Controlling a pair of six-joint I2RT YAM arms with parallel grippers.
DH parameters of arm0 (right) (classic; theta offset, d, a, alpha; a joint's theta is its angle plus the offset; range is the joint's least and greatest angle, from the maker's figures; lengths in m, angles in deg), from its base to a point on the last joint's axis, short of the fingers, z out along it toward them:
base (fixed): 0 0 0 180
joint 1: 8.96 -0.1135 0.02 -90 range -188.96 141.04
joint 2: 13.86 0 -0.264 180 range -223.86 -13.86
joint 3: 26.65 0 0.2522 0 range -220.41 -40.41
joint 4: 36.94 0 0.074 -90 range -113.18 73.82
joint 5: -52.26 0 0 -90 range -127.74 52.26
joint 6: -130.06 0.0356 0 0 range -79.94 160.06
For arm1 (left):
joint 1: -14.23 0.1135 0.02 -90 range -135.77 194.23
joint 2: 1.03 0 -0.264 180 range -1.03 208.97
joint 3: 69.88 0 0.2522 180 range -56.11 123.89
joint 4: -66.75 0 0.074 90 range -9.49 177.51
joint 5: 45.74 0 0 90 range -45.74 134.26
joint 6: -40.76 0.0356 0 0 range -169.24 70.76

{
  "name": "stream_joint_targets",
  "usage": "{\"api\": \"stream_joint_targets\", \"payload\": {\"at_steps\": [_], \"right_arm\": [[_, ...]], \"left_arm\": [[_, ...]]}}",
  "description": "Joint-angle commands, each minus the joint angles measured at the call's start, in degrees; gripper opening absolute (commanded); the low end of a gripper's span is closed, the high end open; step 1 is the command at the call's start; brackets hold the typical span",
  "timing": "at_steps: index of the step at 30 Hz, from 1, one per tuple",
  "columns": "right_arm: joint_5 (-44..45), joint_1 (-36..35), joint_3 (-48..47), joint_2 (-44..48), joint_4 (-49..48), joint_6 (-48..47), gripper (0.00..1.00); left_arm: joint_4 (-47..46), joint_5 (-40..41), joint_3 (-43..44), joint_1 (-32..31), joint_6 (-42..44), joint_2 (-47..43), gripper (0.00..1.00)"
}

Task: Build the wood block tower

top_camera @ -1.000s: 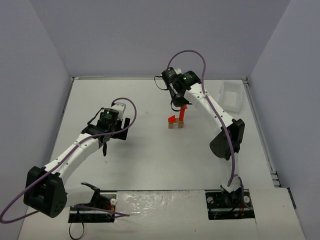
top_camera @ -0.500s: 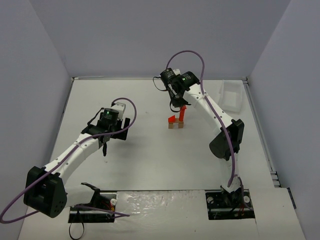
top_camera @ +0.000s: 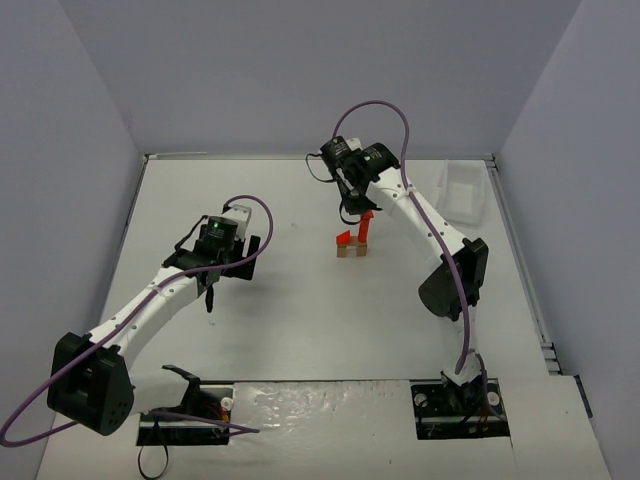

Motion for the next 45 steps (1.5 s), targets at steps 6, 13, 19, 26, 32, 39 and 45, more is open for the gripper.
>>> {"api": "stream_joint_targets", "payload": {"at_steps": [6, 13, 19, 26, 32, 39, 45], "right_arm": [[2.10, -0.38, 0.81, 1.80, 0.68, 1.20, 0.00], [2.28, -0.38, 0.81, 1.74, 0.59, 1.33, 0.00], [2.19, -0.38, 0.72, 1.89, 0.59, 1.41, 0.00], [2.45, -0.38, 0.90, 1.89, 0.59, 1.50, 0.04], [2.83, -0.38, 1.13, 1.98, 0.63, 1.68, 0.06], [3.16, -0.38, 1.16, 2.15, 0.61, 1.85, 0.06], [3.07, -0.38, 1.16, 2.24, 0.64, 1.94, 0.07]], "left_arm": [[-1.61, 0.58, 1.24, 0.22, -1.02, -1.20, 0.78], [-1.61, 0.58, 1.31, 0.22, -1.02, -1.29, 0.78], [-1.62, 0.58, 1.31, 0.22, -1.02, -1.38, 0.78], [-1.61, 0.58, 1.31, 0.22, -1.11, -1.38, 0.78], [-1.52, 0.55, 1.25, 0.22, -1.11, -1.34, 0.78], [-1.52, 0.49, 1.23, 0.22, -1.19, -1.29, 0.79], [-1.43, 0.40, 1.22, 0.22, -1.20, -1.46, 0.78]]}}
